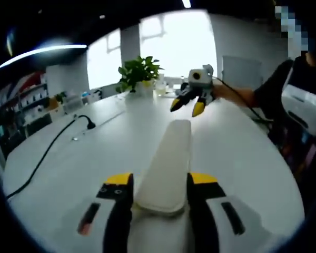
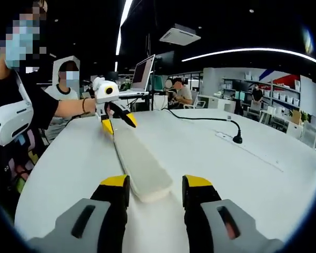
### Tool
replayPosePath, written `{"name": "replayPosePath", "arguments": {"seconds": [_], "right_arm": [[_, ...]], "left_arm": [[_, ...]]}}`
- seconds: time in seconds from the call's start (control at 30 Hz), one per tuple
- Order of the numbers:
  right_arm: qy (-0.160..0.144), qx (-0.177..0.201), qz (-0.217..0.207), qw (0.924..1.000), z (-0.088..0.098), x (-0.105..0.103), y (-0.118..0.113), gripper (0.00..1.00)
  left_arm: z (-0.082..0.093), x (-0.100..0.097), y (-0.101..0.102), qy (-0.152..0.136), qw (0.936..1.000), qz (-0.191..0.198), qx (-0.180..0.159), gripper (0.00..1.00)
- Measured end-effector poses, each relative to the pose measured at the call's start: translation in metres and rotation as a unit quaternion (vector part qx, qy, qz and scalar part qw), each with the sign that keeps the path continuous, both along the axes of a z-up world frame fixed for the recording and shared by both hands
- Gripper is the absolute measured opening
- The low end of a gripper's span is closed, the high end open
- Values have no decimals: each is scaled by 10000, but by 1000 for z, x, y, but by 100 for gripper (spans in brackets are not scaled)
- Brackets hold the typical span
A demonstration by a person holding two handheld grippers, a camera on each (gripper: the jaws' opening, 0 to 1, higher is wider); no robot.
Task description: Arrange the utensils inside the cutlery case until each visible utensil rests in its matching compartment.
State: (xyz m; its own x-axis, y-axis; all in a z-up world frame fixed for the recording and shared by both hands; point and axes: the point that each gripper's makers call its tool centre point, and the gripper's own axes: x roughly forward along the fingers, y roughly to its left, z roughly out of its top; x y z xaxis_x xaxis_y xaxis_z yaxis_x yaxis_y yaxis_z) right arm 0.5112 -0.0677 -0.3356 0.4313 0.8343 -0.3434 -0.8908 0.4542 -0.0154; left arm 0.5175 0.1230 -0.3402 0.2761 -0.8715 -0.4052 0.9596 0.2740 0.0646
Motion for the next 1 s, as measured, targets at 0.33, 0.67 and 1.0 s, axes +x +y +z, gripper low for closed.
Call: {"name": "replayPosePath", "arguments": {"seconds": [0.33, 0.67, 1.0], "right_arm": [[-252, 314, -1065, 9935, 20, 5, -19, 40], [-903, 604, -1950, 9748, 43, -21, -33, 39], [-1280, 670, -2830, 9482, 52, -39, -63, 39]], "left_arm": [[-13, 0, 5, -147, 9996, 153, 169, 45], [-9, 8, 15, -90, 9987, 487, -96, 45], [48, 4, 53, -463, 9759, 1856, -1051, 47]]}}
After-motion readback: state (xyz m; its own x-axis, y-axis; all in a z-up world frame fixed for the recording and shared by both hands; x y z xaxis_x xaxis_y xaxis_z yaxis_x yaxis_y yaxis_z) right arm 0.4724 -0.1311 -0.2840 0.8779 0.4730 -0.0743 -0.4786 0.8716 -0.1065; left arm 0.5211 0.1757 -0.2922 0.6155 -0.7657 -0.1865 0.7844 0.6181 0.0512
